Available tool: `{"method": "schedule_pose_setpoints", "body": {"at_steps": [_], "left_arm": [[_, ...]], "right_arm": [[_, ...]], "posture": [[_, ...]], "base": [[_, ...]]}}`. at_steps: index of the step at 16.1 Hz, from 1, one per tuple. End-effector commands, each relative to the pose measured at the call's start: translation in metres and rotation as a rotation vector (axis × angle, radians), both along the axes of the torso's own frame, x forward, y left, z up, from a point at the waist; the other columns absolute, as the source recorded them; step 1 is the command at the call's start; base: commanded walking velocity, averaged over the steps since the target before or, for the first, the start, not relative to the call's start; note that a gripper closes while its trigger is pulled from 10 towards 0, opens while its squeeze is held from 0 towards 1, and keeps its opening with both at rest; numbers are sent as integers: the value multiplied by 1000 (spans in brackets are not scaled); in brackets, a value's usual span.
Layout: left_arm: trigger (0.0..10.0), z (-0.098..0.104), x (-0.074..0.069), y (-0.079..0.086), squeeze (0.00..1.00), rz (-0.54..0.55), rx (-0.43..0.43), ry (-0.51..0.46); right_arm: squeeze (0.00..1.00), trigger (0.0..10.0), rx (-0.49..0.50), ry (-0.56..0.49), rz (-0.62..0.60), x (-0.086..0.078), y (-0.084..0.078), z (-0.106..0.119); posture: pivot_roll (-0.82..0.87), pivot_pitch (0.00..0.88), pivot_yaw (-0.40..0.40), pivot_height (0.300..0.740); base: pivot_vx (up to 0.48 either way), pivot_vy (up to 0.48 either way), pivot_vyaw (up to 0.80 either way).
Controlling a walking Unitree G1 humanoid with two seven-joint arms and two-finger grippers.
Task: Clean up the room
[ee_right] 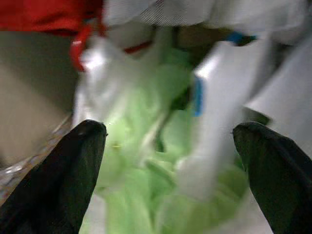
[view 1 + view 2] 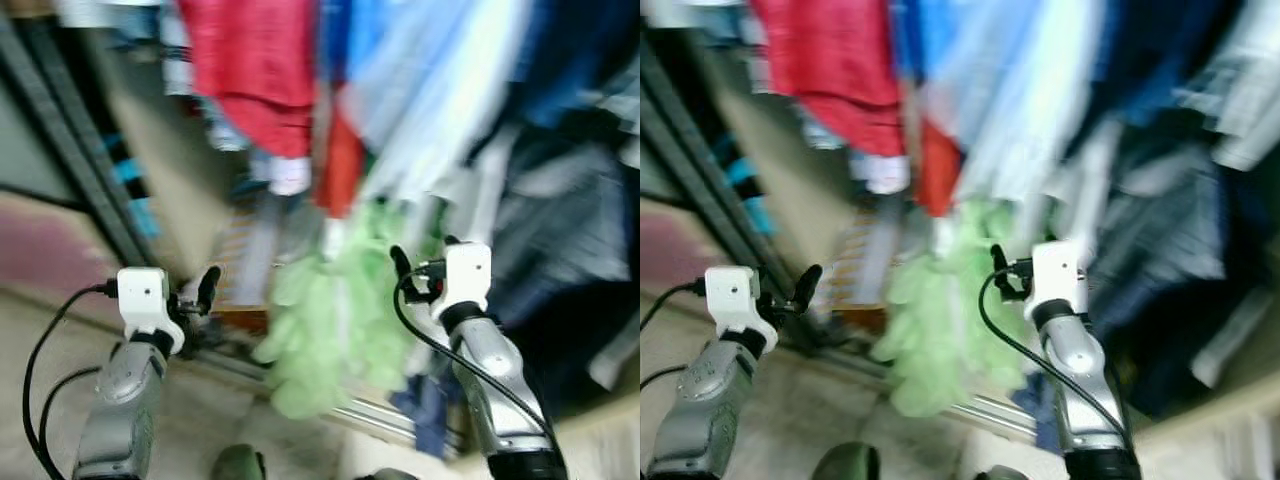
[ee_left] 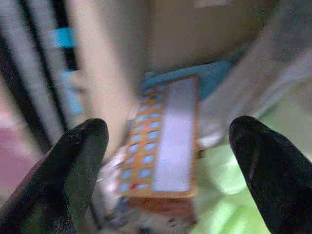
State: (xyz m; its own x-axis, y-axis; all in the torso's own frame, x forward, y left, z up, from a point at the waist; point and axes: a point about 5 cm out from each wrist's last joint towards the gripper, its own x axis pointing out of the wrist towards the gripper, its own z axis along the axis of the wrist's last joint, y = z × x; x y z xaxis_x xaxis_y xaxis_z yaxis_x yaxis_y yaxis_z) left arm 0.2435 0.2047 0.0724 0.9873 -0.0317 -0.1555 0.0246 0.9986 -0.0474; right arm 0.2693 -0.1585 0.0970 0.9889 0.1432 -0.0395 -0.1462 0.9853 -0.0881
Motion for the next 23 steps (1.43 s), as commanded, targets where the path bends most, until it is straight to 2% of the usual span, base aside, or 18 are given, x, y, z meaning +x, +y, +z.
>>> {"method": "schedule_pose_setpoints", "body": {"at_steps": [1, 6, 7, 9, 10, 12, 16, 19, 21, 23], "left_arm": [[10000, 1, -3, 0, 0, 16, 14, 17], [10000, -3, -3, -10, 0, 2, 34, 23], [10000, -1, -3, -9, 0, -7, 66, 14], [10000, 0, -7, 4, 0, 35, 76, 13], [10000, -2, -12, 15, 0, 80, 89, 20], [10000, -4, -16, 20, 0, 97, 93, 27], [10000, -3, -8, 3, 0, 61, 66, 9], [10000, -3, -7, -3, 0, 36, 65, 5], [10000, -3, -7, -2, 0, 47, 66, 4], [10000, -3, -7, -1, 0, 59, 66, 2]], "right_arm": [[0, 10000, -10, 14, 9, -2, -3, -3], [0, 10000, 13, 6, 24, 2, 2, -3], [0, 10000, 21, 1, 27, 2, 3, -2], [0, 10000, 26, -3, 21, 1, 0, -1], [0, 10000, 37, 6, 18, -2, -3, -3], [0, 10000, 34, 32, 57, -9, 0, -10], [0, 10000, 56, 38, 97, -3, 8, -8], [0, 10000, 93, 213, 139, -10, 14, -28], [0, 10000, 121, 196, 189, -14, 19, -27], [0, 10000, 82, 135, 216, -13, 23, -19]], "posture": [[15, 45, -25, 740], [21, 30, -34, 740], [22, 24, -33, 740], [26, 25, -36, 740], [30, 24, -38, 740], [34, 25, -41, 740], [31, 20, -47, 740], [29, 23, -52, 740], [30, 29, -51, 740], [29, 33, -49, 740]], "base": [[0, 0, 800], [0, 0, 800], [0, 0, 800], [0, 0, 800], [0, 0, 800], [0, 0, 800], [0, 0, 800], [0, 0, 800], [0, 0, 800], [0, 0, 794]]}}
